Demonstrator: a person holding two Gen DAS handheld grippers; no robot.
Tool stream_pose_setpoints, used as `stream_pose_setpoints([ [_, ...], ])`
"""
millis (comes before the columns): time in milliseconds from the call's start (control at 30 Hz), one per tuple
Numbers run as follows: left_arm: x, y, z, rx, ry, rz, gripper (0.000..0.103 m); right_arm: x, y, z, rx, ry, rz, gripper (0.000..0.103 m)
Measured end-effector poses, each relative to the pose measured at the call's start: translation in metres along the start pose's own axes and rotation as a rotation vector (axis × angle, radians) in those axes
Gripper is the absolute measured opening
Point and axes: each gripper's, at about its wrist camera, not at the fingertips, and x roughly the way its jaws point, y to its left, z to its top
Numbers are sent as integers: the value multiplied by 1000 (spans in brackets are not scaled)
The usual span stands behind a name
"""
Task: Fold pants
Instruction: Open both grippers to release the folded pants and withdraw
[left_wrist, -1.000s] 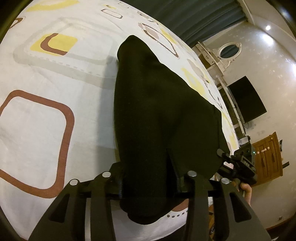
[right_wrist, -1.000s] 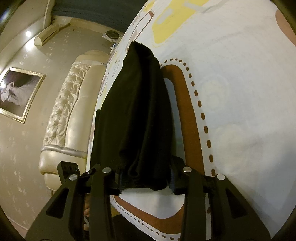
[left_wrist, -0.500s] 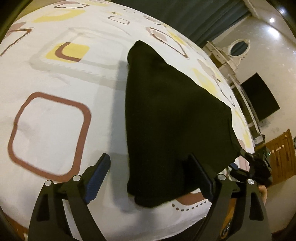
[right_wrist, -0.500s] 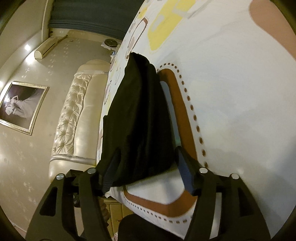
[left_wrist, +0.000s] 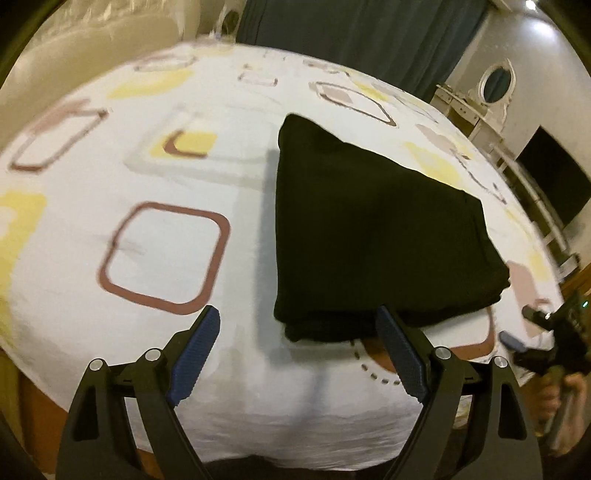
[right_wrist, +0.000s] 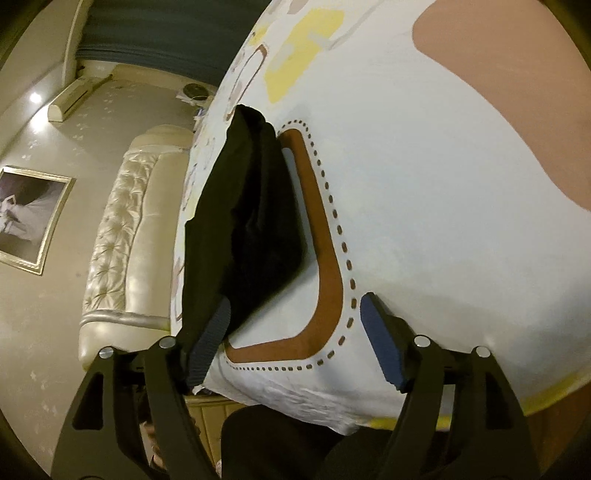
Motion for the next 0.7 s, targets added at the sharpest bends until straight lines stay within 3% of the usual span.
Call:
stream_pose_setpoints([
  [200, -20, -7, -8, -15, -33, 19, 85, -1, 19, -16, -86, -18, -121, 75],
  [433, -41, -27, -22, 60, -89, 125, 85, -6, 56, -40, -283, -96, -305, 82],
  [700, -52, -36, -32, 76, -121, 118, 86, -2, 84, -61, -473, -194, -478, 88],
])
